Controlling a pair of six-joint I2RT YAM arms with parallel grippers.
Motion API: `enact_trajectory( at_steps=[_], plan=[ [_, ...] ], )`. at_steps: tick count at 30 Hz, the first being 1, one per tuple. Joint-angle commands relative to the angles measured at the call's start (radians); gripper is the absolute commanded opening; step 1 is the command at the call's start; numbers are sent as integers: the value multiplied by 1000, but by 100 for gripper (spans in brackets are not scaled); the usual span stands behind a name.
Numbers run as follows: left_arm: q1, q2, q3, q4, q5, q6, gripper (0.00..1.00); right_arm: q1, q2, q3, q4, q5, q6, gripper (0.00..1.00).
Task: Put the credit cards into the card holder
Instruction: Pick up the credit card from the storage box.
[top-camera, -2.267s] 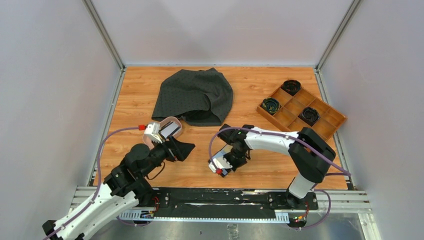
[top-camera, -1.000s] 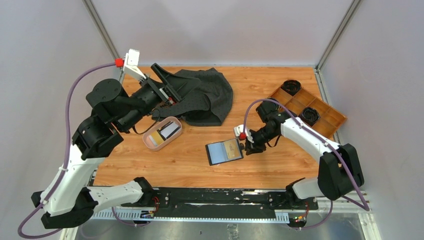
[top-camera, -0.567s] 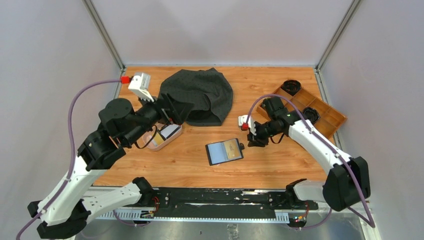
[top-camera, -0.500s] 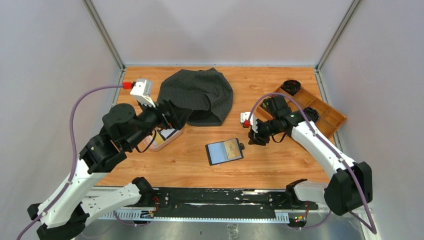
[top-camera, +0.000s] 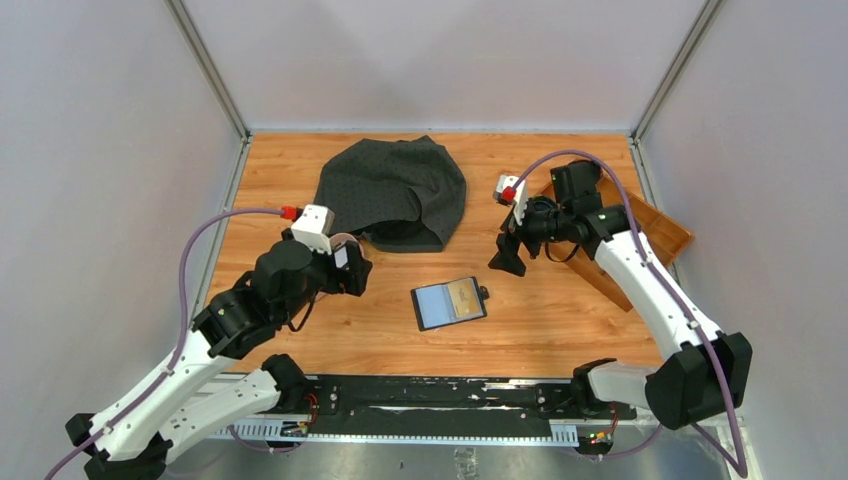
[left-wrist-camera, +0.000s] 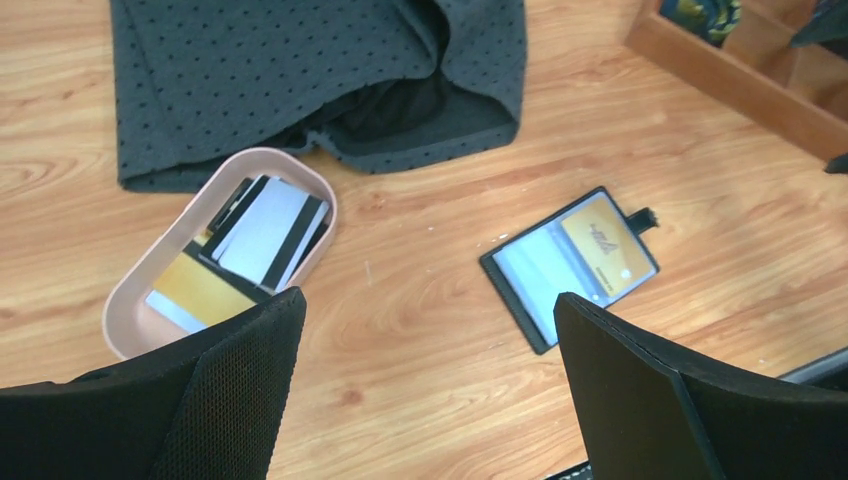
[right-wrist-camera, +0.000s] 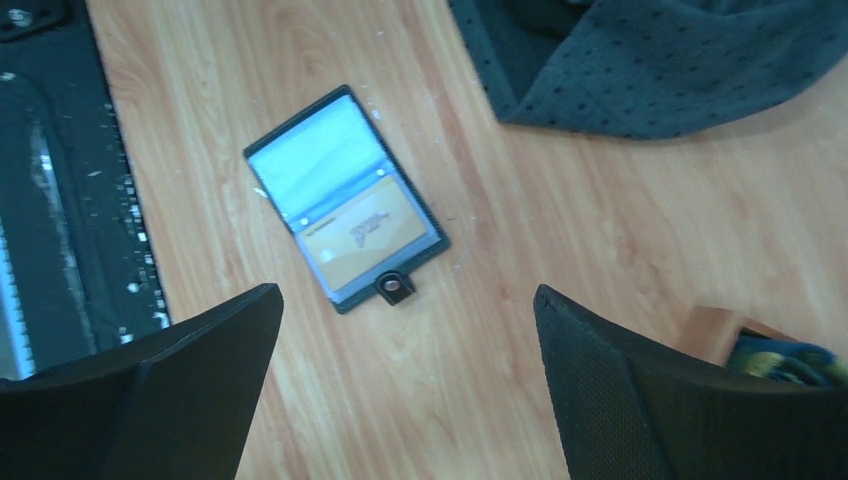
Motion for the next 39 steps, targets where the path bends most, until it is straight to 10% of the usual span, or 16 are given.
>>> enact_trajectory(
  at_steps=[1, 8, 17, 39],
  plan=[
    [25, 15, -7, -24, -58, 27, 100, -20, 23, -27, -32, -134, 52, 100],
    [157, 140, -21, -15, 4, 61, 100, -21, -18, -130, 45, -159, 47, 100],
    [543, 332, 83, 63, 441, 117, 100, -21, -16, -140, 44, -117, 22, 100],
    [568, 240, -74, 106, 327, 156, 100, -20, 4, -148, 44, -96, -1, 100]
  ],
)
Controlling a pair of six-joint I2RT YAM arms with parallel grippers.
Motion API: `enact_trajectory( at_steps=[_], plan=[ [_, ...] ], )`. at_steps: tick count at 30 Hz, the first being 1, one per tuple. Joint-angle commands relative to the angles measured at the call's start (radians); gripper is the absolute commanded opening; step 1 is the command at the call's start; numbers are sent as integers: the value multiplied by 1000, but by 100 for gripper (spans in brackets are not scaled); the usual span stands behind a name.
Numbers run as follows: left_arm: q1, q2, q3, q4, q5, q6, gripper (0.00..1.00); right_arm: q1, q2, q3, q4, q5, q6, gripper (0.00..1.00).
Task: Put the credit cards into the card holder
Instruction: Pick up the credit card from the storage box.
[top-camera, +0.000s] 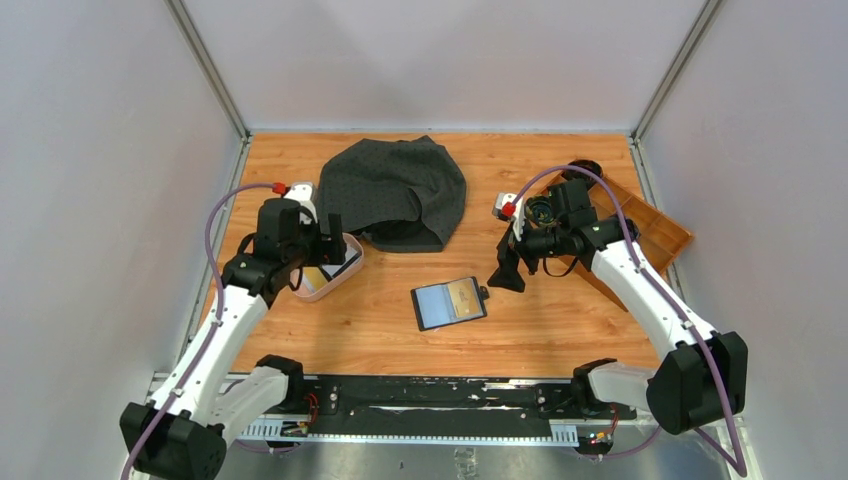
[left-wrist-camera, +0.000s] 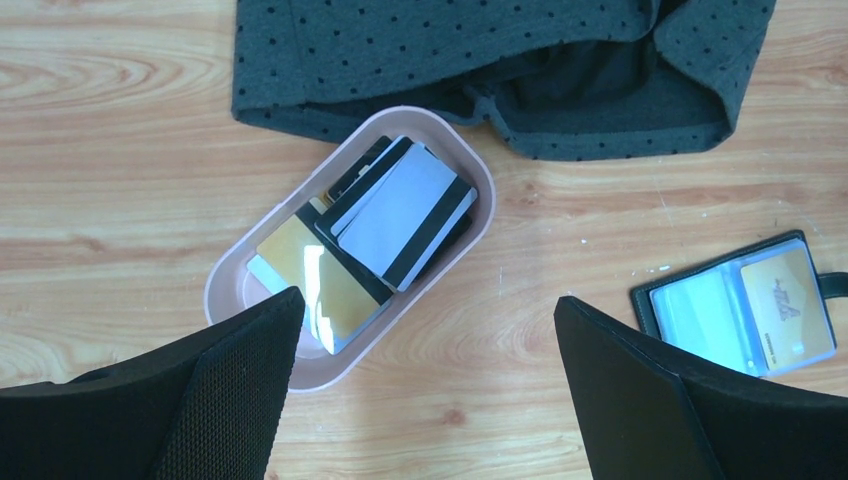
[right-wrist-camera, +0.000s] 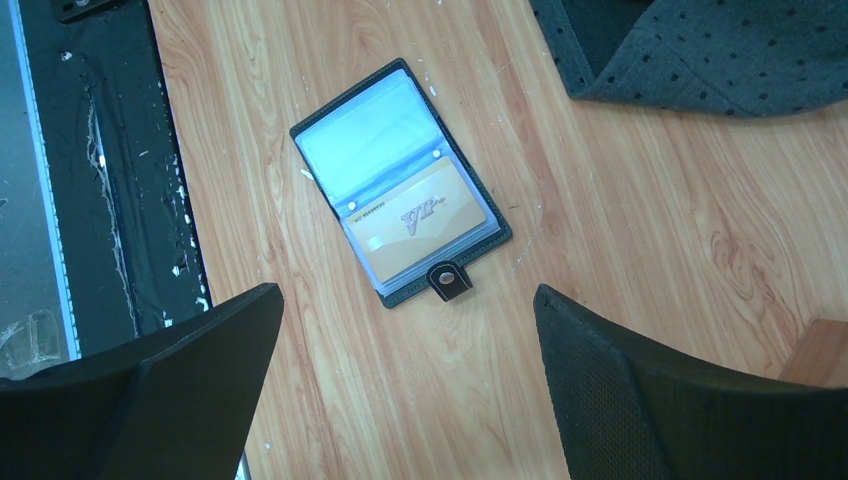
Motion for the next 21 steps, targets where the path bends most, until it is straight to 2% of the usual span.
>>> enact_trajectory(
  at_steps=[1, 7, 21],
  plan=[
    [7, -44, -57, 52, 4, 3, 100, -15, 10, -15, 3, 4, -17, 100],
    [7, -119, -133, 92, -23, 9, 100, -15, 16, -14, 3, 10, -20, 100],
    [7, -129, -145, 91, -11, 14, 100, -15, 19, -14, 3, 17, -21, 100]
  ],
)
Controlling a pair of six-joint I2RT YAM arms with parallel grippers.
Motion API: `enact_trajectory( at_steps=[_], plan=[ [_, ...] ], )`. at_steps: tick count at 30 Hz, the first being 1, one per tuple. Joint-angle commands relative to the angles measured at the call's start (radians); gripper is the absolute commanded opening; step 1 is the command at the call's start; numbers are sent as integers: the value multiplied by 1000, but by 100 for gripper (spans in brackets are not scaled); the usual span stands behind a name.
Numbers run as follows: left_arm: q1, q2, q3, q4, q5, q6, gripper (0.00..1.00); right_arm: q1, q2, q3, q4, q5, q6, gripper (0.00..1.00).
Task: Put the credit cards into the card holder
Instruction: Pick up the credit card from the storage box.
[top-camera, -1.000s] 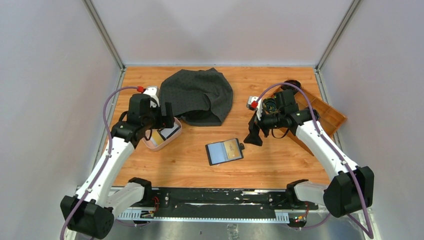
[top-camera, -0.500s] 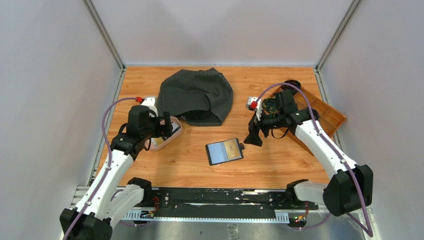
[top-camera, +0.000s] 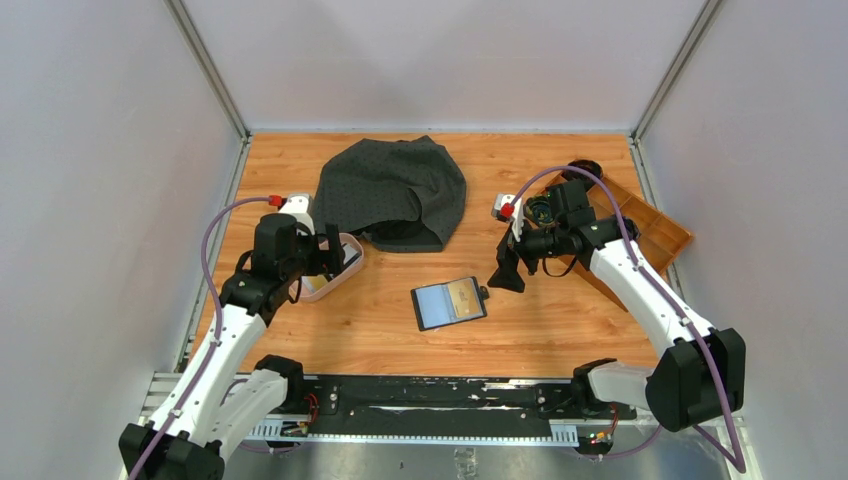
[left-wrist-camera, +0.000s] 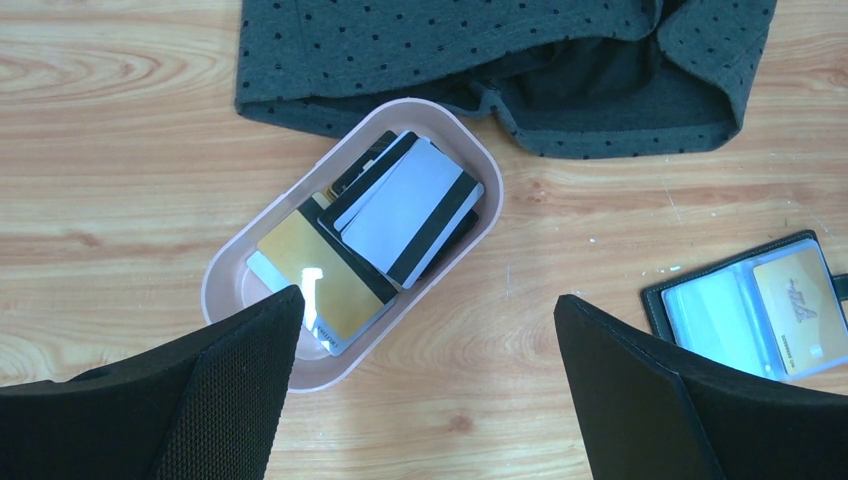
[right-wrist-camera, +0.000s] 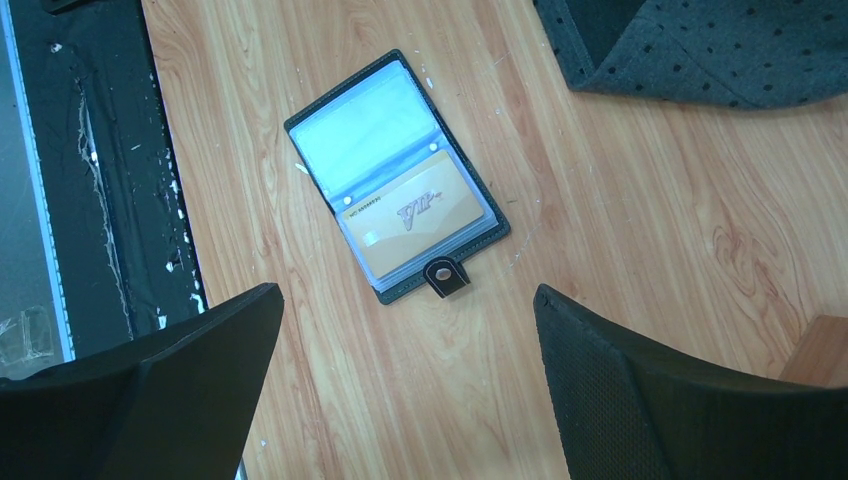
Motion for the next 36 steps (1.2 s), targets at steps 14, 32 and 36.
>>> enact_trajectory(
  at_steps=[14, 32, 36],
  plan=[
    [7, -12, -16, 12, -13, 16, 100, -15, 1, -12, 4, 12, -9, 100],
    [7, 13, -16, 12, 1, 13, 100, -17, -1, -13, 4, 15, -9, 100],
    [7, 23, -13, 11, 8, 13, 100, -16, -4, -18, 5, 16, -9, 100]
  ],
)
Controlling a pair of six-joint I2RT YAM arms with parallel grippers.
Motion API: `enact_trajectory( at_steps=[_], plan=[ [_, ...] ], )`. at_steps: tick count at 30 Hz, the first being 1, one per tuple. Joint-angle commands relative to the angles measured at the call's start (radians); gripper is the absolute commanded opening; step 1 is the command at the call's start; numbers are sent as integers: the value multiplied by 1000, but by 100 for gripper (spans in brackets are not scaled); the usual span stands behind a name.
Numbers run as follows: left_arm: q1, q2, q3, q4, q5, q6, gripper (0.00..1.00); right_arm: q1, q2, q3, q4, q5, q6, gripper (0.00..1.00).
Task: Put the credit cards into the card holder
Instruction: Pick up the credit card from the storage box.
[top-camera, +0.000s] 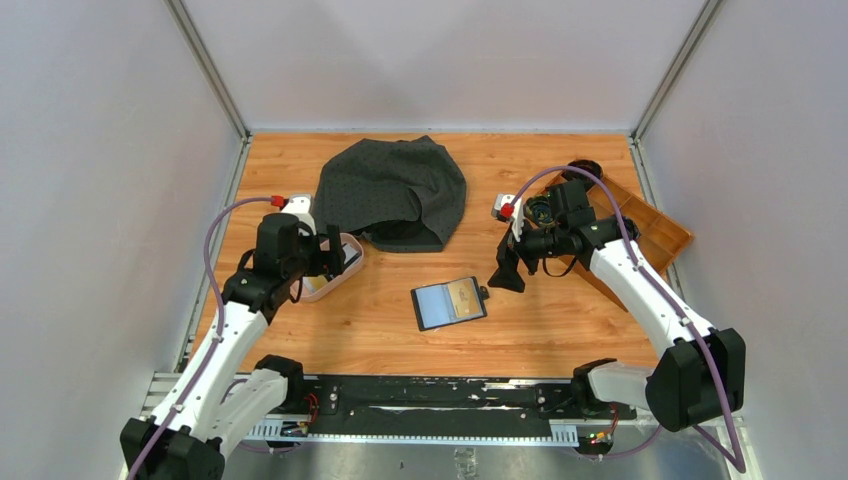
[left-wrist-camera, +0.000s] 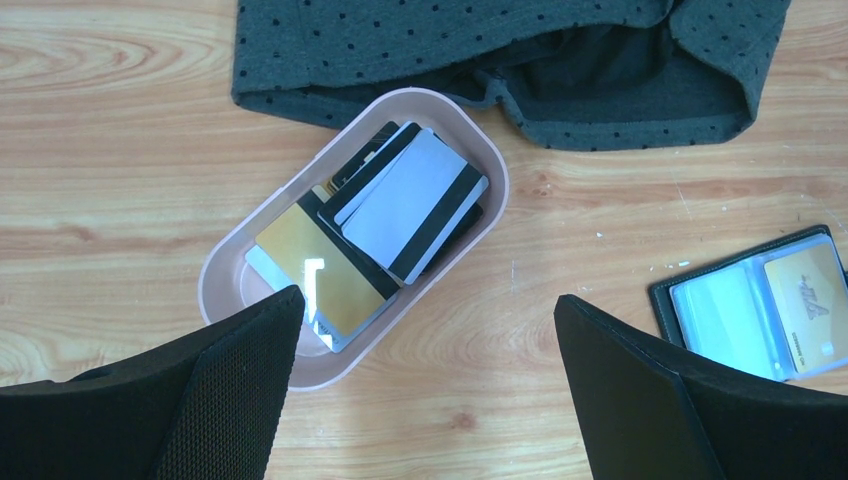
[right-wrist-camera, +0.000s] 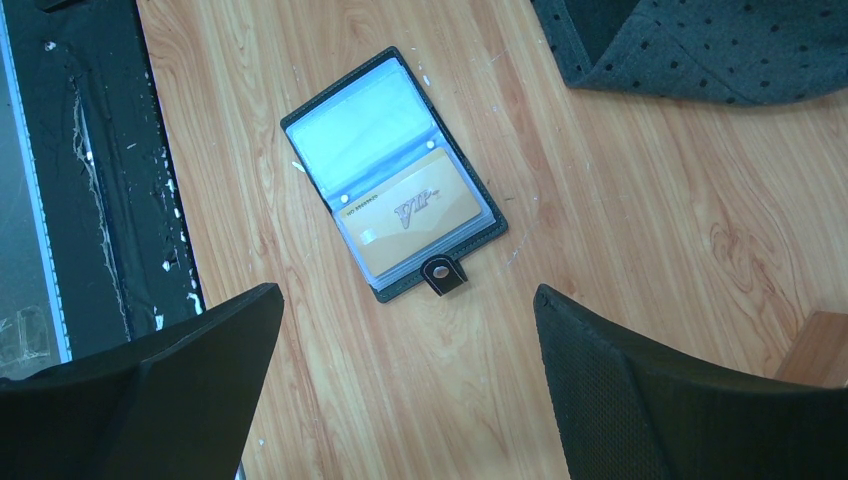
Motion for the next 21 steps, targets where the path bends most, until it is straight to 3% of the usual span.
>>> enact_trajectory(
  at_steps=[1, 21],
  plan=[
    [7, 9, -8, 8, 9, 11, 100, -16, -4, -18, 5, 8, -9, 100],
    [7, 19, -12, 10, 23, 11, 100, -19, -4, -16, 5, 10, -10, 100]
  ],
)
